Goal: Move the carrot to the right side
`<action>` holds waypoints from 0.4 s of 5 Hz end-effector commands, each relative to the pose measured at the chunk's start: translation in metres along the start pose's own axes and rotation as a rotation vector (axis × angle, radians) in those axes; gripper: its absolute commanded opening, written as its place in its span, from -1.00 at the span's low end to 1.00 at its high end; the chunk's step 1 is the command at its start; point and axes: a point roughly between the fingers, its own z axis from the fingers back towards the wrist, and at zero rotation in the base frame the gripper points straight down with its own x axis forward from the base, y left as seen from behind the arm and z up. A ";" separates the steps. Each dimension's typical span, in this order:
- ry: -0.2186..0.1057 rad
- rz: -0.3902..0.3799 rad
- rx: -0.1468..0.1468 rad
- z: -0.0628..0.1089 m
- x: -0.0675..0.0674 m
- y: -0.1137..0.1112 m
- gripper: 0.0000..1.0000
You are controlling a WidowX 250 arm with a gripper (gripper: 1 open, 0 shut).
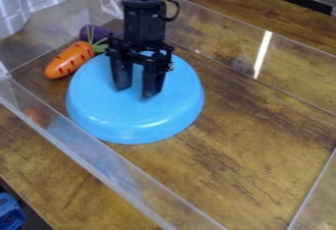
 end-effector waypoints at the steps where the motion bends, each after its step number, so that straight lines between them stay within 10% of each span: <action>1: -0.032 0.017 0.008 0.014 0.004 0.008 1.00; 2: -0.020 0.016 0.009 0.013 0.005 0.009 1.00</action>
